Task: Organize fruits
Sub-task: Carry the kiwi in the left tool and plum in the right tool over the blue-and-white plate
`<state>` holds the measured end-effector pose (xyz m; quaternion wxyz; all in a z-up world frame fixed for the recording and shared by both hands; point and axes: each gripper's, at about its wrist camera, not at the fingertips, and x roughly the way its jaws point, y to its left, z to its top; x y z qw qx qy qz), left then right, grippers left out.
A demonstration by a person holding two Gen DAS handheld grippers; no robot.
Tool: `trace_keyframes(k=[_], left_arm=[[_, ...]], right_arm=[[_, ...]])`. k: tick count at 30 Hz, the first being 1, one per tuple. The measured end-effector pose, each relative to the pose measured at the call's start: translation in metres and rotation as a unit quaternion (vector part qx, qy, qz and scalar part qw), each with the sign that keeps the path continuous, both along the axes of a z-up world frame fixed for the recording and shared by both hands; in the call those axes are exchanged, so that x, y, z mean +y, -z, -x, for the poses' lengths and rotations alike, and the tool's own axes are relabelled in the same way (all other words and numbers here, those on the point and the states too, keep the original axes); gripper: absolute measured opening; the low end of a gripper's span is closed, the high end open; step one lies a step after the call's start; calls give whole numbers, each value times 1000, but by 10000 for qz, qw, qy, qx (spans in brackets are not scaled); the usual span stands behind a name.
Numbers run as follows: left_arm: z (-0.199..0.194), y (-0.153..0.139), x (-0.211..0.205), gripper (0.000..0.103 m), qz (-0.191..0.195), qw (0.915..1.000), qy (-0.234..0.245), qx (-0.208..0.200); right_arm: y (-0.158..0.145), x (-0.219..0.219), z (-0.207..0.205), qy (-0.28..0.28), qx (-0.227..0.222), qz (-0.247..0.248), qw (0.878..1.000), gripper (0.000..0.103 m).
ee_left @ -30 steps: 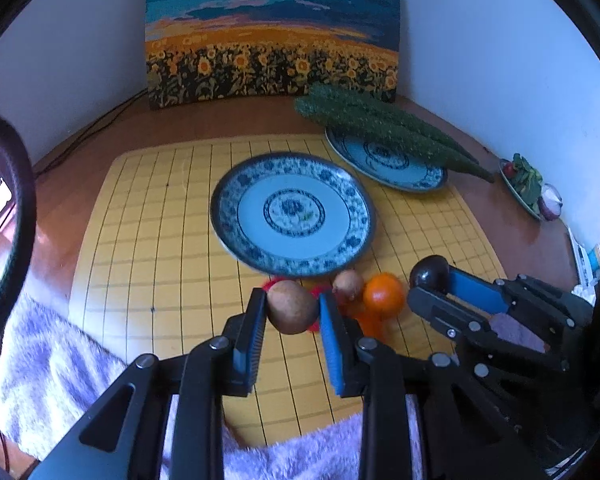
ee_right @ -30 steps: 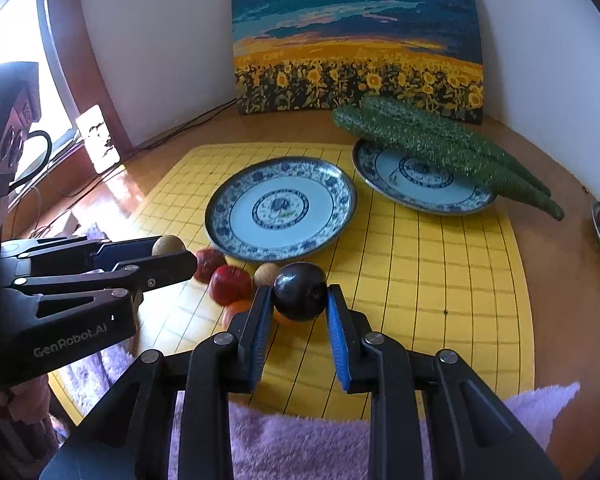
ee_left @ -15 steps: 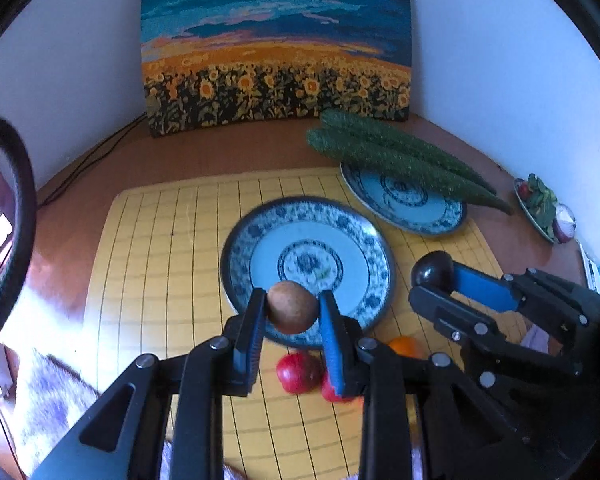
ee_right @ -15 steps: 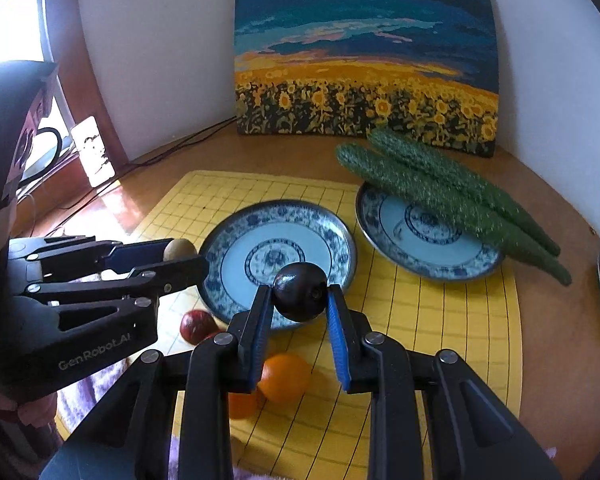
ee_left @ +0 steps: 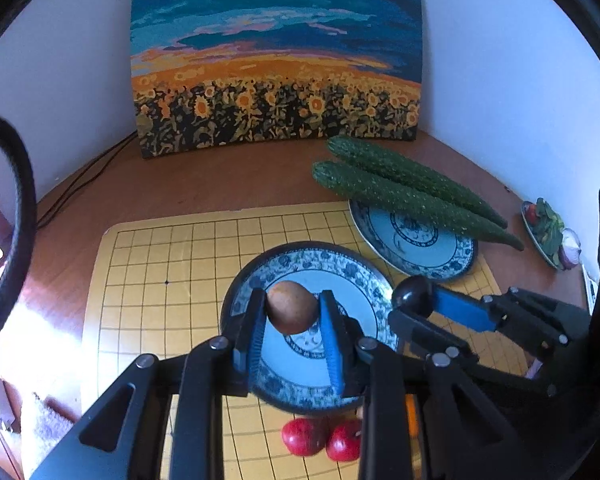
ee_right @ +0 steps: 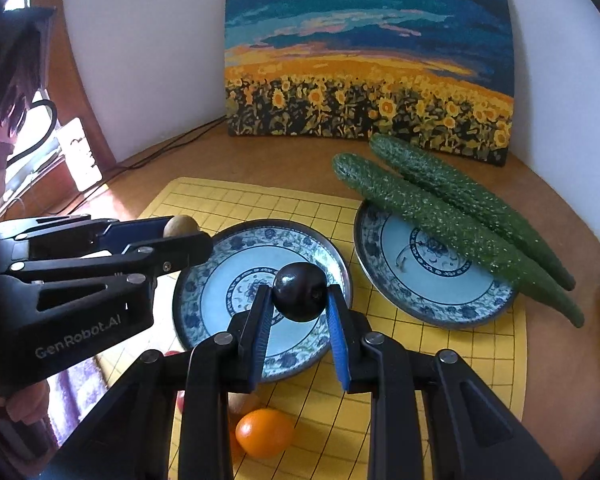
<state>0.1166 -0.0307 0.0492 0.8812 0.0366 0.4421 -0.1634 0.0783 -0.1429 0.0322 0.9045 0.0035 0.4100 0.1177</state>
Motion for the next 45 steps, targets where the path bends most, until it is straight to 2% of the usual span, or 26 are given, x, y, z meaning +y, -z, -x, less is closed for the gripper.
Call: trace_keyframes(k=[15,23,36,38,45], left_arm=[[-31,39,-7,28,52,9991,-100,421],[-35,46,-12,28,-86,9989,-89,442],[-40,54,-13,28,-68,9983,-112,564],[-40,55,-13,33,-79,9982,-116,585],[-39,53,-12,36,-108,9981,-170,581]], right_arm=[[26,1,-29,14,319,118,9994,28],[31,2,-37,38,426,152,9990,28],[35,7,-38,16,458,196,9988,28],[35,7,-38,7,450,212,9988,29],[34,8,-36,-26,425,177,9989,40]])
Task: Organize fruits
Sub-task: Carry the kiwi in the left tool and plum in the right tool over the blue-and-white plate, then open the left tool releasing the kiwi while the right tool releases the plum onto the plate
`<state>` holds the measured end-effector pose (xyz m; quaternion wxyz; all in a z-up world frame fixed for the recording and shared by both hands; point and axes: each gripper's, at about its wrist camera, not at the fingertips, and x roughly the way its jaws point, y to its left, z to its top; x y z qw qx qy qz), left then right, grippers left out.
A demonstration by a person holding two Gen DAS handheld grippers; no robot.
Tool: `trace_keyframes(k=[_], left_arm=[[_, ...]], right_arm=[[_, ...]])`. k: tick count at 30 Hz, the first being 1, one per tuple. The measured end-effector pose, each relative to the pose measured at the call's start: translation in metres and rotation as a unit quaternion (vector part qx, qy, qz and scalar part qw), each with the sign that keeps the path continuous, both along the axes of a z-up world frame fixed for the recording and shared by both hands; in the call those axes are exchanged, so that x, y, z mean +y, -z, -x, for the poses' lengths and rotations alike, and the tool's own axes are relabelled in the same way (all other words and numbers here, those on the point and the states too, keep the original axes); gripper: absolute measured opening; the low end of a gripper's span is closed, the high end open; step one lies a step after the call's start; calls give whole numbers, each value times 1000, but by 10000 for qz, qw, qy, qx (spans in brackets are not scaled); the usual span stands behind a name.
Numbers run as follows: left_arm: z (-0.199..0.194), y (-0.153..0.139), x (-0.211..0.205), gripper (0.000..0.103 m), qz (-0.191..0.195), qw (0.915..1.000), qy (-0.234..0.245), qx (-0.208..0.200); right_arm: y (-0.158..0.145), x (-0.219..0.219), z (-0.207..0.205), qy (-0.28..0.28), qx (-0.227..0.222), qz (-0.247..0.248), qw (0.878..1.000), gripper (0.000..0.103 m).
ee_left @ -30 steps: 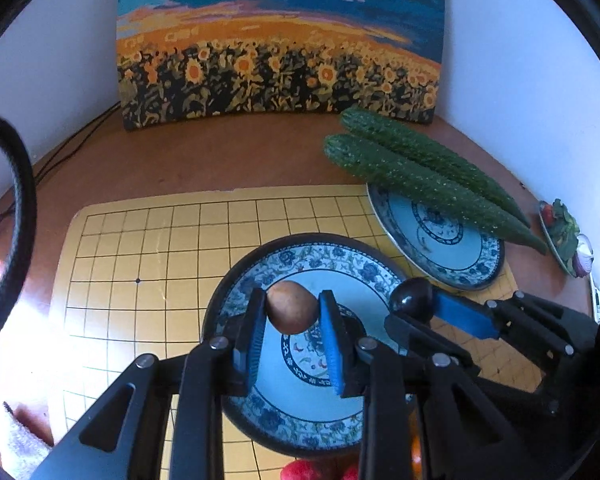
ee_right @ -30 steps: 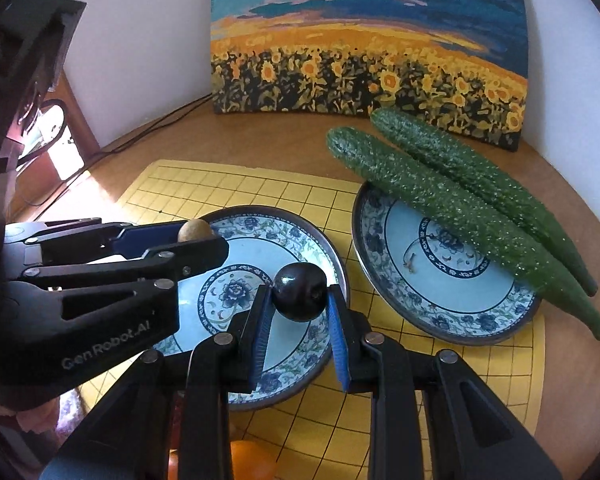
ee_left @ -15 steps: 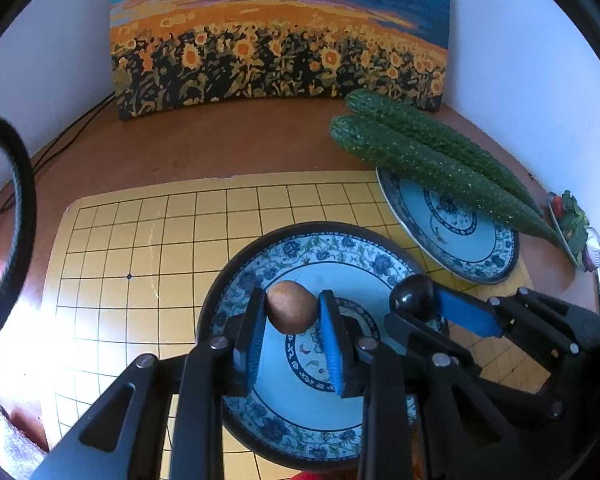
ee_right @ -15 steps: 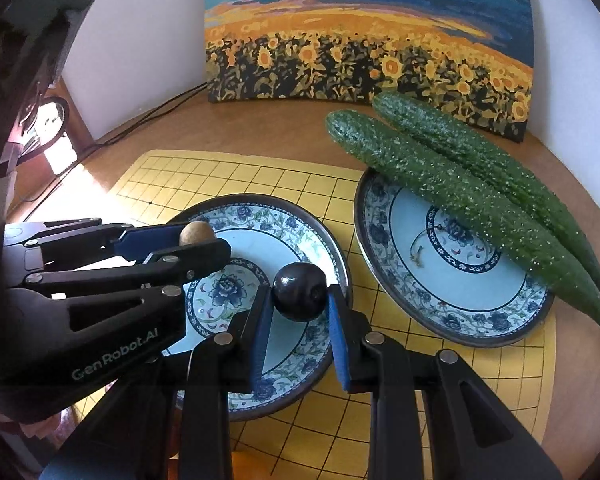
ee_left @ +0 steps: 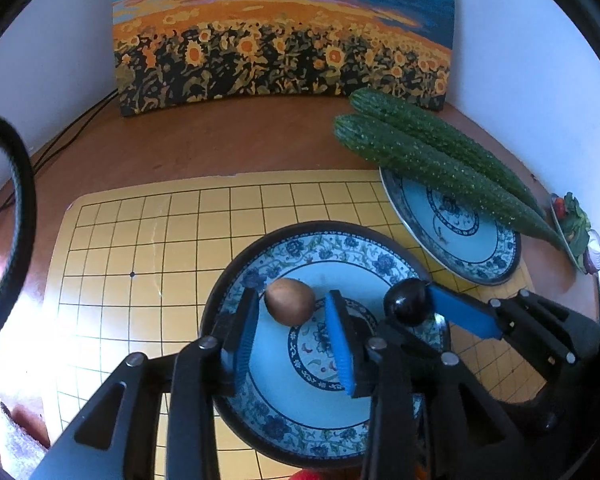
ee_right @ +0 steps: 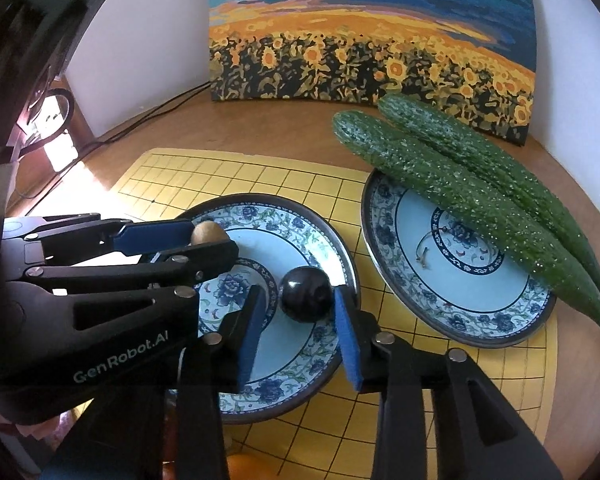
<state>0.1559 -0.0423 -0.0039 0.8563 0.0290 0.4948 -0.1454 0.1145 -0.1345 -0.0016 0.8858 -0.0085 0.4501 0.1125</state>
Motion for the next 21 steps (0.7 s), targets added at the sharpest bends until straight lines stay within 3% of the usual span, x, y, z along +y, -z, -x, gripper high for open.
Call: trace_keyframes(k=[4,21], left_arm=[[3,-2,1,36,7,10000,2,-22],[17,-15,8,36,-37,9999,-35,-129]], right_arm=[[-2,3,2,-12,-31,43,10000,47],[-12,-8,12,167,-90,-51,9998,49]])
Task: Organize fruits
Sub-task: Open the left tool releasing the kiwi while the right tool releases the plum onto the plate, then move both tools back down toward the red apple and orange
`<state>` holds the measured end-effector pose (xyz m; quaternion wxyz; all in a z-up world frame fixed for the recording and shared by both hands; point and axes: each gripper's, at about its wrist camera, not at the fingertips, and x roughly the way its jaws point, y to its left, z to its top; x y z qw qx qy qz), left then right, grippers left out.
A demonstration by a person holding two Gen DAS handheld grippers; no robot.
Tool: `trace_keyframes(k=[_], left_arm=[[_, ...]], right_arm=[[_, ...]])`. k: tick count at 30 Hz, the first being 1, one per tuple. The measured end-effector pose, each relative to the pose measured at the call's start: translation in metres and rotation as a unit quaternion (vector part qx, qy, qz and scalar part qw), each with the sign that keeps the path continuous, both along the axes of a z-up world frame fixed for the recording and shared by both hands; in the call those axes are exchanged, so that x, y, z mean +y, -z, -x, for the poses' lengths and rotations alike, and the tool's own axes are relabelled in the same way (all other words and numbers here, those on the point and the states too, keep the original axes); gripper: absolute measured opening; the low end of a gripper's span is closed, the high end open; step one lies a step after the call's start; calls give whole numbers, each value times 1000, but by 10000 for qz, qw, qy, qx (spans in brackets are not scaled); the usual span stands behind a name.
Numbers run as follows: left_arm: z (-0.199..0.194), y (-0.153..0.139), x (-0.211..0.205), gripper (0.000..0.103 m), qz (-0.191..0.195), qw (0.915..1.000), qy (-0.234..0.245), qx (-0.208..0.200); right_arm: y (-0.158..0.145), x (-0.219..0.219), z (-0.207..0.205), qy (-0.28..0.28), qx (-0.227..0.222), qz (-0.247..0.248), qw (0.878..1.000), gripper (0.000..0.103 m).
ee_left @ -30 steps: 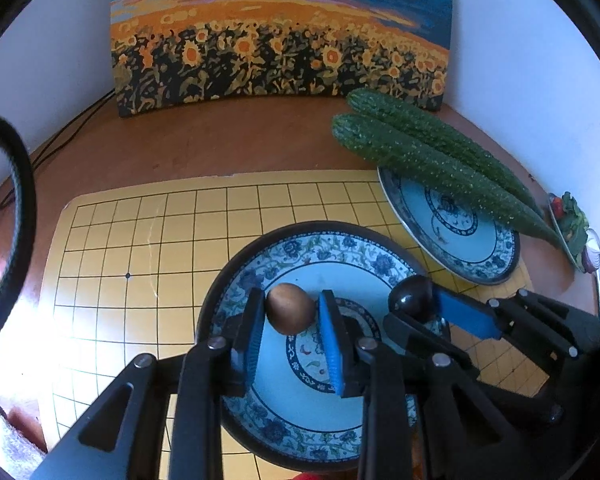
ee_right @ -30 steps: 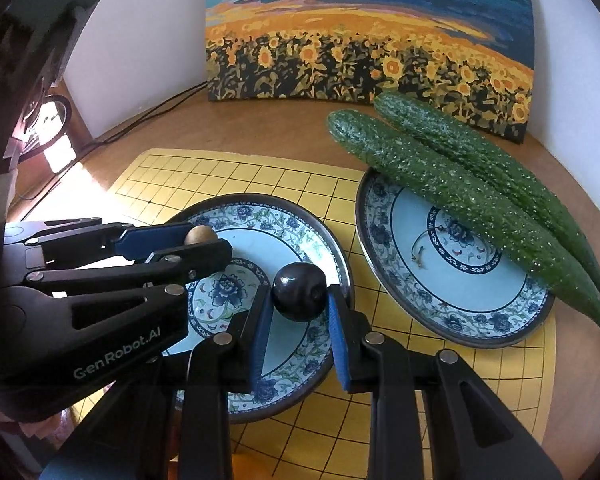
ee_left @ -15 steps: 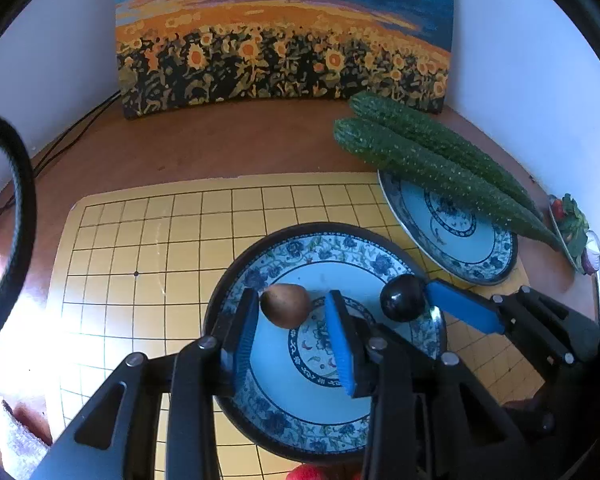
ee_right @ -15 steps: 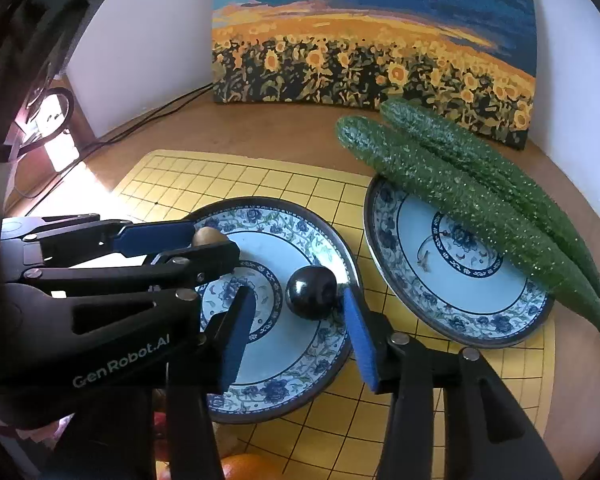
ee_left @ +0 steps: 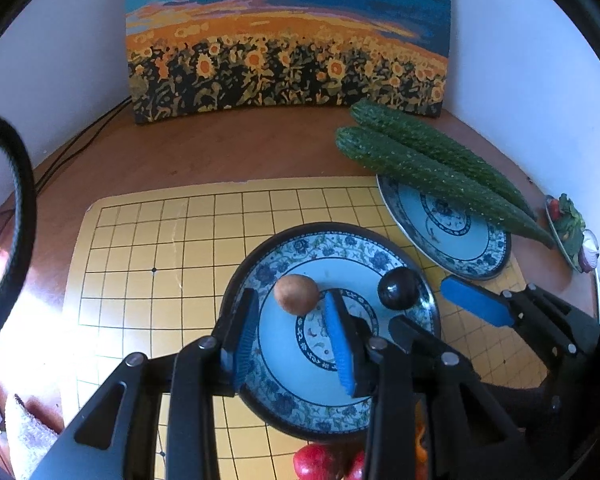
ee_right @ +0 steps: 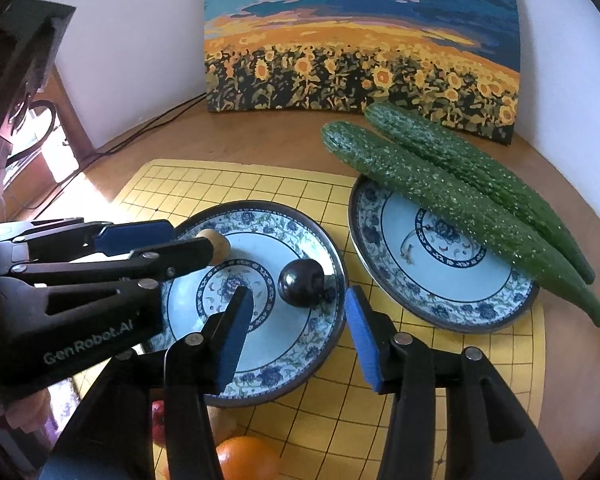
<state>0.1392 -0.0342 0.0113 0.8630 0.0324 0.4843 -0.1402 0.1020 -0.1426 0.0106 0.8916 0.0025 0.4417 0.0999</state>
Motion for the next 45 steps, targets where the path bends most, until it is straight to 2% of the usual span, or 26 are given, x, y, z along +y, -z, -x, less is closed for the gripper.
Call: trace_keyframes(k=[17,32,45], left_arm=[[30,-12,12,36,25,10000,-26,-59],[67,-24,19,37,74,9998,136,-134],[84,-17,19,38,77,9998,175,-35]], right_arm=[[-13,-8,26,69,-52,-26,10000,50],[-21,-17,58,171,-122,-49,9998,50],[-21,-13,74,119,-134,-49,9998,50]])
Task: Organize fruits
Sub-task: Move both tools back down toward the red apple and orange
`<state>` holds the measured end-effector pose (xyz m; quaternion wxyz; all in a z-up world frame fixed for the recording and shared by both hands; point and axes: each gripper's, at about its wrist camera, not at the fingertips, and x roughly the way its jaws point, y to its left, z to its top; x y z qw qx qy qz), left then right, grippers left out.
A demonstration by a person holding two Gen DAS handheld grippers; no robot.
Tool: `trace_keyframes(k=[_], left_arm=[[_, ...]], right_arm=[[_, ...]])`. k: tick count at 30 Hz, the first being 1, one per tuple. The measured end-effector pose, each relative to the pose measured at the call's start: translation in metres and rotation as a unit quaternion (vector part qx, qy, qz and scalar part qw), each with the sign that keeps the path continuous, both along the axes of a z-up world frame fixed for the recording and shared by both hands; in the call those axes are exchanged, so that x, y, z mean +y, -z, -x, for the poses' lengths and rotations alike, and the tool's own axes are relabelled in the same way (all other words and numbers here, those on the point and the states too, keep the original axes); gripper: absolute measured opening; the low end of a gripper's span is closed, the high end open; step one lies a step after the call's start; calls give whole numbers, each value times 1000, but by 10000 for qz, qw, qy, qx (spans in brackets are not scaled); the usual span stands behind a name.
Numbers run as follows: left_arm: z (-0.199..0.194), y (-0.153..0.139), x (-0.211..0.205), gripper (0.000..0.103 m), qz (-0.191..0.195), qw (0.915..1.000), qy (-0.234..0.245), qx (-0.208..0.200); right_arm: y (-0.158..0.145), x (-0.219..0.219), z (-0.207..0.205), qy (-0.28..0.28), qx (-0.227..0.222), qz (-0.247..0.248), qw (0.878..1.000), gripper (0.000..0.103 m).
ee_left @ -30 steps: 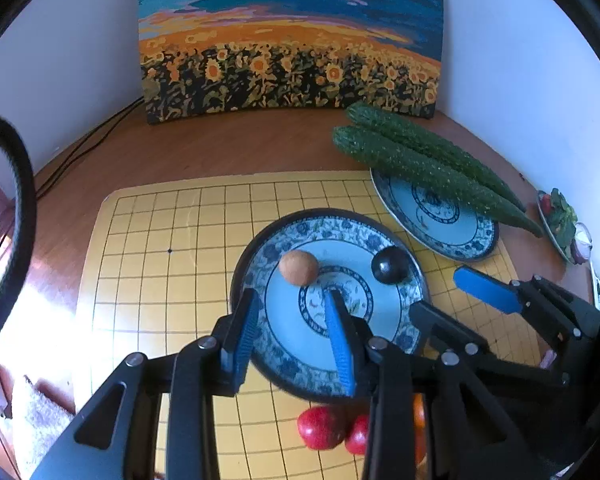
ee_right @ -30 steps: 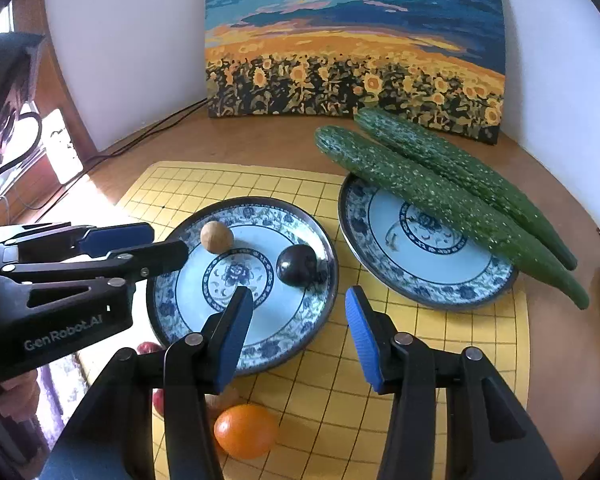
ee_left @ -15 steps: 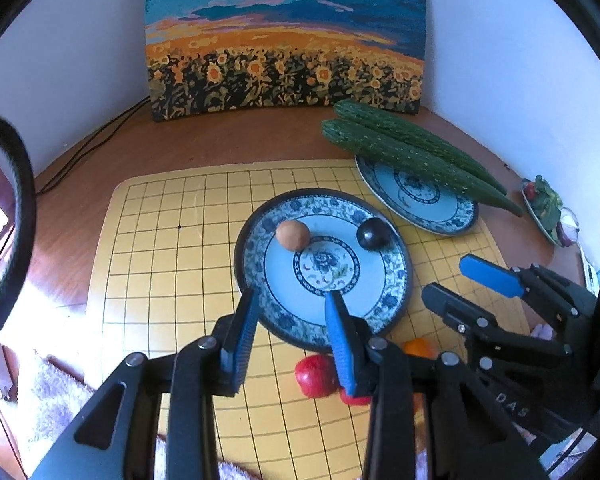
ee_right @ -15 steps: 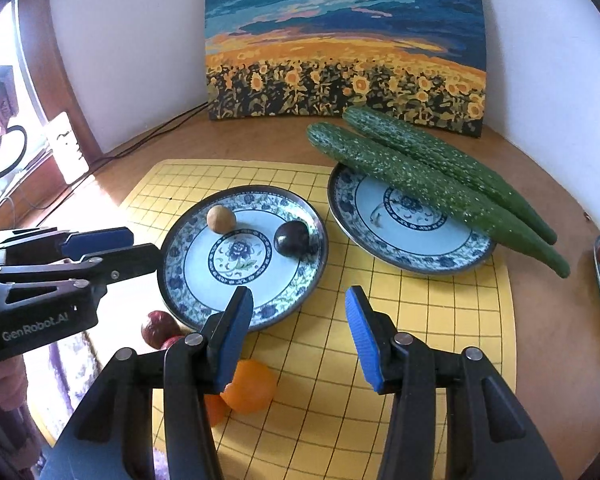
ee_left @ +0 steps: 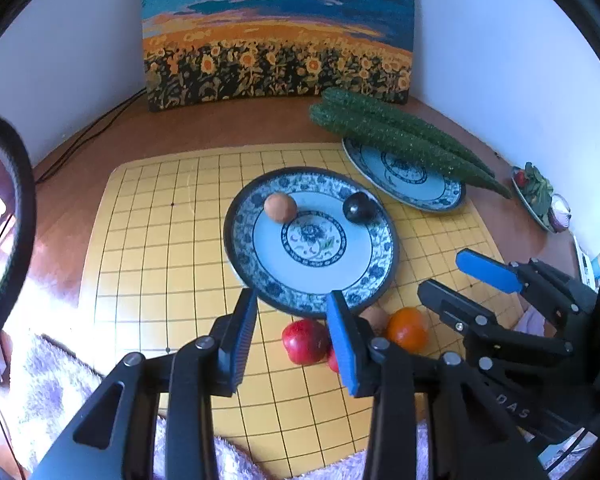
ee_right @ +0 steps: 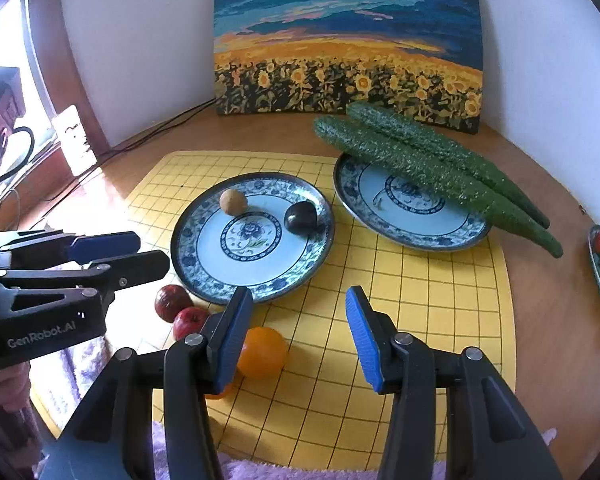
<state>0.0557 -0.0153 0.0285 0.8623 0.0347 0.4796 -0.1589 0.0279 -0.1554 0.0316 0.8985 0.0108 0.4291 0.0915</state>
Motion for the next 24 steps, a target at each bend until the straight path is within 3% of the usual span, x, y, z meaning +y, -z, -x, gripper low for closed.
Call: trace_keyframes(k=[10,24], left_arm=[[8,14,5,44,94,9998,-69,181],[8,26,6,44,211,9992,-57,342]], right_arm=[[4,0,13,67,-4,-91,9999,50],[17,-1,18,101,129,-209,9996,50]])
